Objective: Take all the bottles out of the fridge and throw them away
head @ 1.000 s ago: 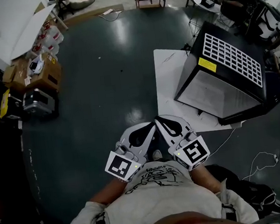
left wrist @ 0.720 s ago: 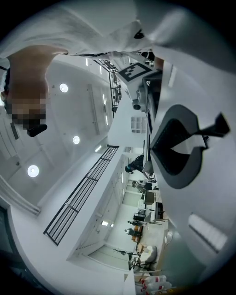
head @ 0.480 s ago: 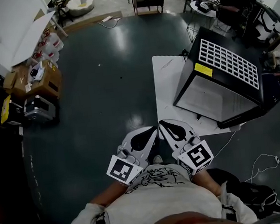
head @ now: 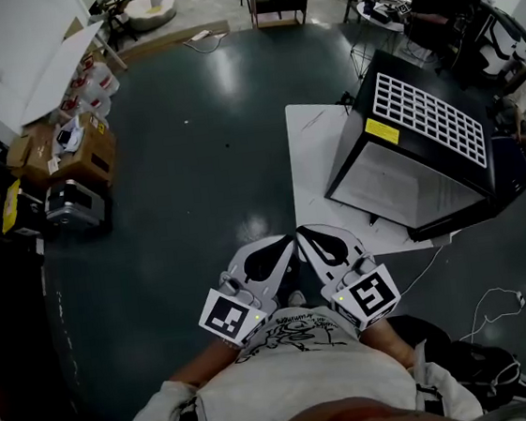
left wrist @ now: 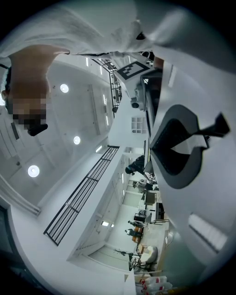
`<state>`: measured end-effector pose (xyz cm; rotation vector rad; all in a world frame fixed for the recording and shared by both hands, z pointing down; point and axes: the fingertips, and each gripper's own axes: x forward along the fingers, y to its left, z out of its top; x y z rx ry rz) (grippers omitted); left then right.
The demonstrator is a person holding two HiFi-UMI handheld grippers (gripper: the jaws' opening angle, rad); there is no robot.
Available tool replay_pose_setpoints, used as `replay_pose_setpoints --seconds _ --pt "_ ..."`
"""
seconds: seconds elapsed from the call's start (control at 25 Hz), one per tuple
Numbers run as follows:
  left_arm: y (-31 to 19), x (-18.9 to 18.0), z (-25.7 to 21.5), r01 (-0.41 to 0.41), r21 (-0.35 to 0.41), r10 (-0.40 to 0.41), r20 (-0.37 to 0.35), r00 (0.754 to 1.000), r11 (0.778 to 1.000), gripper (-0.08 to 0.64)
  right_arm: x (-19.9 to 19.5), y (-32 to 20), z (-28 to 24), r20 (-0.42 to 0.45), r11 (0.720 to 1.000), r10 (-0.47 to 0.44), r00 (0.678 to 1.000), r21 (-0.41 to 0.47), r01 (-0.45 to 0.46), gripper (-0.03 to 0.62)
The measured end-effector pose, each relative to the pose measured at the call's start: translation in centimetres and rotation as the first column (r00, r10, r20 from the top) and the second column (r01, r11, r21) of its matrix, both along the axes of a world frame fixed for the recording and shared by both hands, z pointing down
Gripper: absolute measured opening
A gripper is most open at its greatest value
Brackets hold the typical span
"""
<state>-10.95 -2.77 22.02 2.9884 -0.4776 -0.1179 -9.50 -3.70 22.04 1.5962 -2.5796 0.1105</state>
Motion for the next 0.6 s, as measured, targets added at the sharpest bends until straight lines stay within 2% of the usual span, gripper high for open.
replay_pose_setpoints --seconds 0.44,0.6 --pt "-0.12 0.14 0.29 0.001 -0.005 -0.001 0.003 1.000 1.000 0.009 0.30 -0.20 0.18 -0.001 1.000 0.008 1.000 0.000 -0.008 0.011" --pt "-0.22 0.05 0.26 0.003 0.019 -0.003 -0.009 1.000 1.000 0.009 0.32 -0.20 0.17 -0.010 1.000 0.014 1.000 0.003 -0.014 0.011"
